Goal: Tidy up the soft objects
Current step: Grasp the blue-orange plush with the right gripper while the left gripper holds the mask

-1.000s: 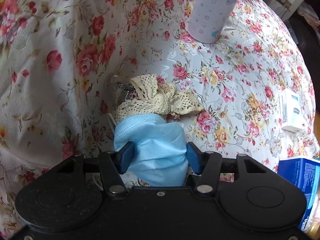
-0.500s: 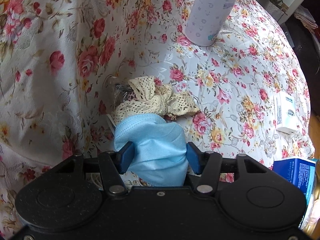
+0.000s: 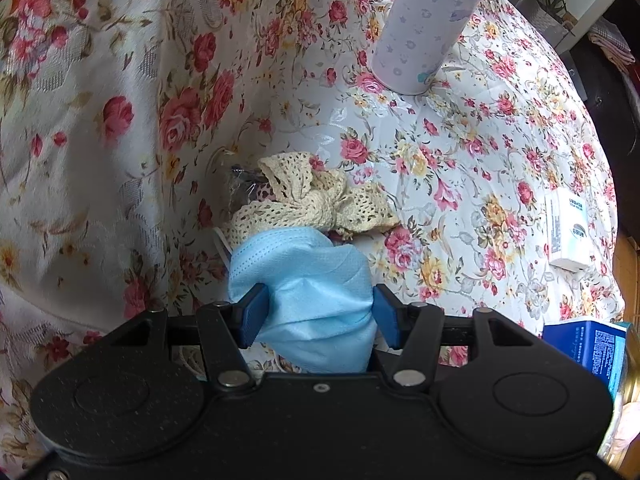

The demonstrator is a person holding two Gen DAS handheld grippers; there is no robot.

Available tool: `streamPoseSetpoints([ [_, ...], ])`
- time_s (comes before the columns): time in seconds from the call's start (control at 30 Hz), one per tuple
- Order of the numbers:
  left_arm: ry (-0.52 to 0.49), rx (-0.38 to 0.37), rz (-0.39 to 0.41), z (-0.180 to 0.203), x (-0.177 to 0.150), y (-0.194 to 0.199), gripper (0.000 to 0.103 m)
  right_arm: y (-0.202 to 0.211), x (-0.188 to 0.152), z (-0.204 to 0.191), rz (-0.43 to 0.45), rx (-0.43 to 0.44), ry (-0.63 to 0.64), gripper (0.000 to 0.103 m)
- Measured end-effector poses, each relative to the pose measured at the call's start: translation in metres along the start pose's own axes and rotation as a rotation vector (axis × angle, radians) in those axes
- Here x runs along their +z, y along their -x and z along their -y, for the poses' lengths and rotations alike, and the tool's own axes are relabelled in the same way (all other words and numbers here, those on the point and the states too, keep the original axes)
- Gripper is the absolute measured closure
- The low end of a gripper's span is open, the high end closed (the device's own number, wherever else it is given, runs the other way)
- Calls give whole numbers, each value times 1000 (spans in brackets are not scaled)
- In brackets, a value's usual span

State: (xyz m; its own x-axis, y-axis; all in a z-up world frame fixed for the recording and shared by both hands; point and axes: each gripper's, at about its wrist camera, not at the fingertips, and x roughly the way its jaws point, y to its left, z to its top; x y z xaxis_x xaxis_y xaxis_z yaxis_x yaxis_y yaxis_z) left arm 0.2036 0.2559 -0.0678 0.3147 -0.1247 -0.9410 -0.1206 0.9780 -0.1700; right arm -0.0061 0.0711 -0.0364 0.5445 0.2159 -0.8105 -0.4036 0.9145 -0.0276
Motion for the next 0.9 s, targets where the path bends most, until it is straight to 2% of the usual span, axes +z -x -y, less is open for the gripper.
streamPoseSetpoints([
  [0.13,2,-1,1,0,0,0,49,12,1,5,25,16,-46,43],
  [0.5,46,-23,9,-8,0,3,49,78,4,10,212,6,-136,43],
  [0.67,52,-23,31,-8,-1,7,51,96,-2,30,263,-70,-168,43],
  [0.9,27,-12,81,-5,-3,15,52,100,-25,69,252,-164,-253,43],
])
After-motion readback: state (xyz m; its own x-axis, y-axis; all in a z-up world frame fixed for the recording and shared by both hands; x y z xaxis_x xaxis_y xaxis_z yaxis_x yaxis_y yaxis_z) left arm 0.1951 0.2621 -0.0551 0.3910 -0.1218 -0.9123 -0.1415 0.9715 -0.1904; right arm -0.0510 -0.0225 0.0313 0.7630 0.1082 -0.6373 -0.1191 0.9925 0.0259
